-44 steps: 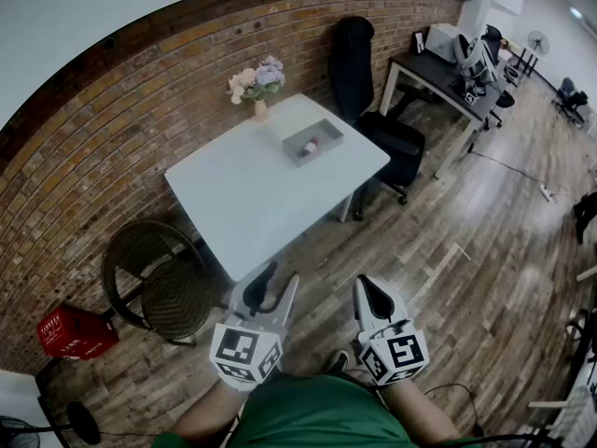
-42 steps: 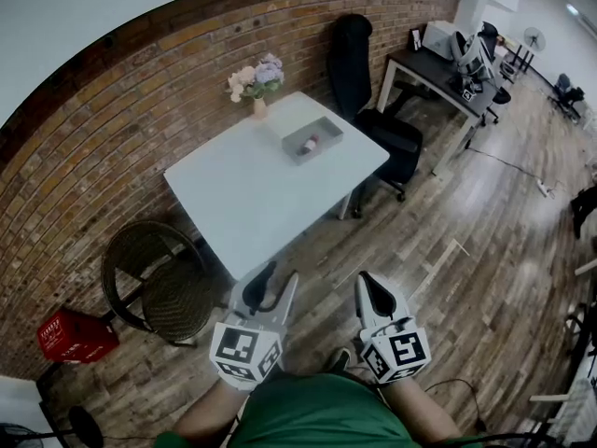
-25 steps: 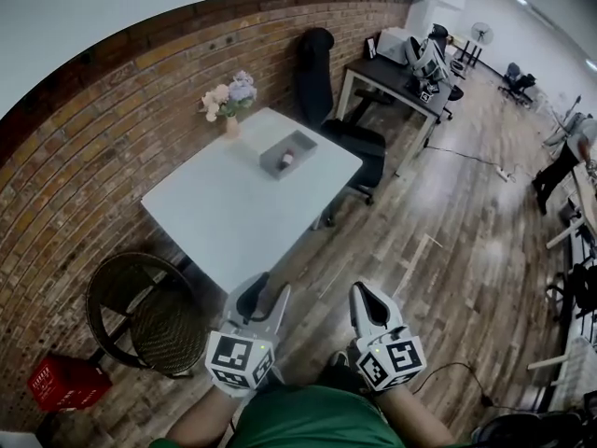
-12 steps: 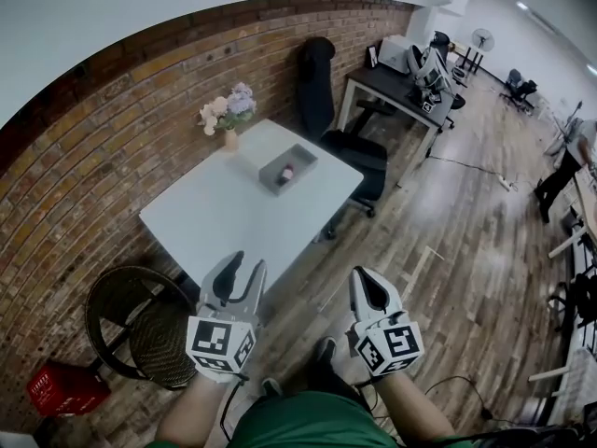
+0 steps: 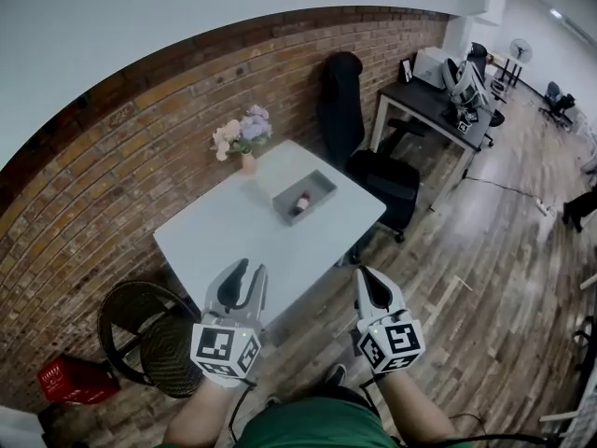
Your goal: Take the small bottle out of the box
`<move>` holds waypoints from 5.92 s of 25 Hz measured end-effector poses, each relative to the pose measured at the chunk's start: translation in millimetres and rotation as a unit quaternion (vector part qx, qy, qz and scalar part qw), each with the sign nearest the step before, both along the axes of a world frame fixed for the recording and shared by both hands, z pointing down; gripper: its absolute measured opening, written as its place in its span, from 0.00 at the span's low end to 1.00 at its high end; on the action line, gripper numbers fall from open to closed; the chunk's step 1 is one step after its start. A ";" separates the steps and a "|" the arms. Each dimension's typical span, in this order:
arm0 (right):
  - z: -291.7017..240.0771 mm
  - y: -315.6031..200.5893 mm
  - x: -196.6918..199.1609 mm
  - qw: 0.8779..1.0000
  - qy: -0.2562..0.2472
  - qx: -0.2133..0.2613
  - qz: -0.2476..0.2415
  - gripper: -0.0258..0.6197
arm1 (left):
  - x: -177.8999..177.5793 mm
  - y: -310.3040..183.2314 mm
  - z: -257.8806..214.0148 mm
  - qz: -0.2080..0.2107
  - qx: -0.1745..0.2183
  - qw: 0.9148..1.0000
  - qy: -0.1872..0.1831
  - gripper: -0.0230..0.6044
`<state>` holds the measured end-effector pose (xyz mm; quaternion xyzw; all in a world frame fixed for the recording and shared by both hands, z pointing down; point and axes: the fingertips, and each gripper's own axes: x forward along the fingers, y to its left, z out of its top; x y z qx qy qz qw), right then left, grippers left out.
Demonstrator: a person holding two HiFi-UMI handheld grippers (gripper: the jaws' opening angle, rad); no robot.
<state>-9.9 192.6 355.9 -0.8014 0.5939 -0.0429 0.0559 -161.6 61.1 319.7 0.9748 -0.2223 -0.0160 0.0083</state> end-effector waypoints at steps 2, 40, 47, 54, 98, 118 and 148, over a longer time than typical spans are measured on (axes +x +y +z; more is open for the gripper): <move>4.8 -5.8 21.0 1.000 -0.008 -0.001 -0.011 0.04 | 19.3 -3.9 1.5 -0.011 -0.003 1.000 -0.006 0.24; 98.2 -200.7 186.6 0.983 -0.072 -0.151 -0.073 0.04 | 190.5 -196.0 121.0 -0.013 -0.124 0.990 -0.069 0.24; 113.8 -257.7 191.7 0.975 -0.045 -0.192 -0.099 0.05 | 171.7 -235.6 143.6 -0.019 -0.159 0.984 -0.076 0.24; 136.4 -293.4 211.2 0.960 -0.028 -0.237 -0.147 0.14 | 168.0 -241.6 164.2 -0.028 -0.177 0.979 -0.098 0.24; 197.2 -320.7 372.7 0.929 -0.092 -0.225 -0.279 0.17 | 359.5 -268.4 392.4 -0.006 -0.309 0.782 -0.541 0.44; 203.5 -325.3 362.2 0.918 -0.100 -0.232 -0.306 0.17 | 363.8 -268.7 379.9 -0.027 -0.303 0.829 -0.469 0.37; 167.2 -369.3 201.4 0.908 -0.073 -0.212 -0.354 0.16 | 246.7 -285.7 226.0 -0.092 -0.271 0.944 -0.163 0.37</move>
